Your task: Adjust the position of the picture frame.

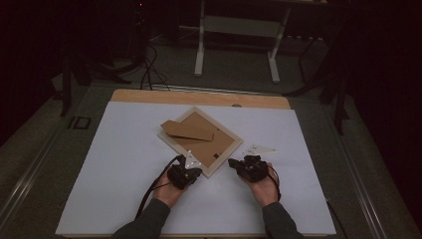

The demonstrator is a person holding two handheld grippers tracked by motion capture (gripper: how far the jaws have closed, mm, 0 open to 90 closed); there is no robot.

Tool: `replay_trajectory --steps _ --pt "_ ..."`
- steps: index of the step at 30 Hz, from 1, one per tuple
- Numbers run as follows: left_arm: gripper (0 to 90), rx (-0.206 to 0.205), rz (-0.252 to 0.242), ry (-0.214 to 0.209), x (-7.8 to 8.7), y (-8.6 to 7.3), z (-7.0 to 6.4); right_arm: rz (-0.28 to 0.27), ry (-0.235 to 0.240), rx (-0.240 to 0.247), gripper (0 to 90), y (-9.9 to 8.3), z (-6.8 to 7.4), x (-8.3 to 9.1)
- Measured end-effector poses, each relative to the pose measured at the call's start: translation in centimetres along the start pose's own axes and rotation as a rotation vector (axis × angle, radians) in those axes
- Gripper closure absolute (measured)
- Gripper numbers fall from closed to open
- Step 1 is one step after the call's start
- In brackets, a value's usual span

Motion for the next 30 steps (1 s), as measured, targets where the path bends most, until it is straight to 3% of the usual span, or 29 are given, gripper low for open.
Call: replay_trajectory --steps 5,9,13,25,30 --pt "90.0 -0.02 0.0 -0.002 -0.5 0.8 -0.4 0.013 0.02 0.013 90.0 0.1 1.0 -1.1" --pt "90.0 -0.008 -0.008 -0.021 -0.8 1.1 -0.2 0.022 0.03 0.019 90.0 0.1 1.4 -1.7" --pt "90.0 0.002 -0.02 0.005 -0.2 1.0 0.5 0.03 0.038 0.026 90.0 0.1 2.0 -2.1" --pt "90.0 0.123 -0.038 0.09 3.1 0.2 6.5 0.051 0.05 0.052 90.0 0.1 2.9 -3.0" --pt "90.0 0.171 -0.068 0.135 4.3 -0.7 9.2 0.053 0.049 0.066 90.0 0.1 3.2 -2.9"
Point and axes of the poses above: each handheld gripper's, and its own axes: x roughly backward along the jaws, y roughly out of its top, z roughly to its left, the point moved 2 cm from there along -x, roughly forward along the jaws, and after that the axes turned 10 degrees about z, right-handed, at the moved point
